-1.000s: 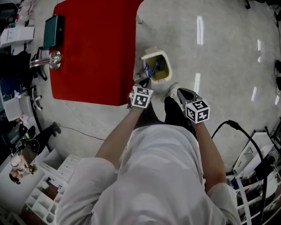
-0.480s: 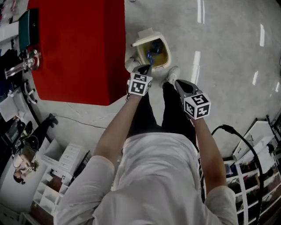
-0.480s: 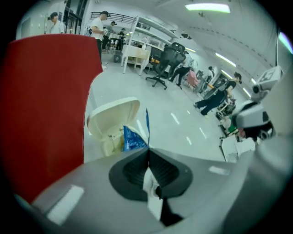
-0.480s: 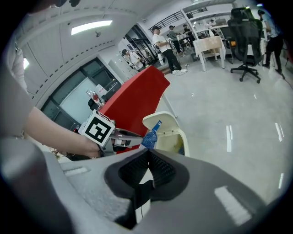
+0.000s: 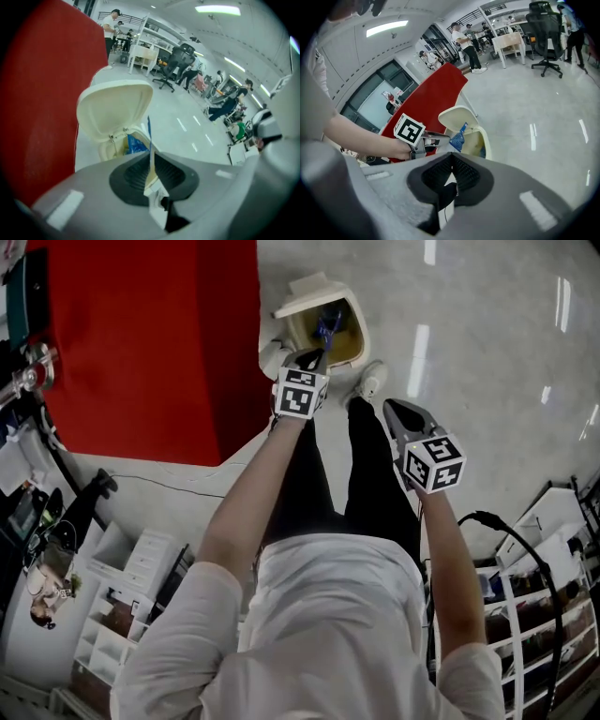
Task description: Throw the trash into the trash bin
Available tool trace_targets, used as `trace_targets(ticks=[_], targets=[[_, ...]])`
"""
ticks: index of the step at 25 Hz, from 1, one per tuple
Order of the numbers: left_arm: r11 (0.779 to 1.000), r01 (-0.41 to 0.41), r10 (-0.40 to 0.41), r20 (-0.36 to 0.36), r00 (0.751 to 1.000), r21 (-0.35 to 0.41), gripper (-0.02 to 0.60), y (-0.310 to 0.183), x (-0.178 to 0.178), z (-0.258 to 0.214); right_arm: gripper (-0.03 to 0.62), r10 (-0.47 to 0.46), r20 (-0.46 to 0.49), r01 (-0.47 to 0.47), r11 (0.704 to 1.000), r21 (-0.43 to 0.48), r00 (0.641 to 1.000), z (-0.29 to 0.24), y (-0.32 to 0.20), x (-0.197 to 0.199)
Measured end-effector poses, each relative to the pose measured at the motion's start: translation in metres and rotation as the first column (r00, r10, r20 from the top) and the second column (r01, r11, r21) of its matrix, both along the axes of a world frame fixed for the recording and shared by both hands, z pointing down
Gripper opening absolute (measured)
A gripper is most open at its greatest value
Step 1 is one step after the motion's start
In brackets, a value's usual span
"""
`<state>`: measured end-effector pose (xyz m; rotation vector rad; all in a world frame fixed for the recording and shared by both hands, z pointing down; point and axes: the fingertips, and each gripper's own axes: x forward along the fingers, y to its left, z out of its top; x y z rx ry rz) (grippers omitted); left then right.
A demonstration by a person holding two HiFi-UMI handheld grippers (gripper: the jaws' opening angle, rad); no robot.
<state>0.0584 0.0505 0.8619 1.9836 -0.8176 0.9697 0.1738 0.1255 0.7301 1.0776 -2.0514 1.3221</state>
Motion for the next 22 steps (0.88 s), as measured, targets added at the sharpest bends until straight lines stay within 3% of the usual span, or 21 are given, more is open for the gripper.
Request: trace_targets(ticks=[2,8,22], targets=[[1.000,0.003,-0.003,0.004,1.000,-0.004,0.078,0.003,-0.002,0.010,0.002,0.009,-0.005,-0.009,1.000,-0.003,1.000,0.005,0.003,0.003],[1.000,-0.013,0.013,0.008,1.000,0.006,0.086,0.014,-0.007,0.001,0.002,0.024,-0.015,-0.024,0.999,0.021,1.000,-0.002,0.007,0.007],[0.995,-0.073,0.074,-0.019,0.997,0.062,0.037,0.034,-0.027,-0.141,0.002,0.044,-0.022,-0.040,0.988,0.150,0.999,-0.093,-0.005,-0.007]])
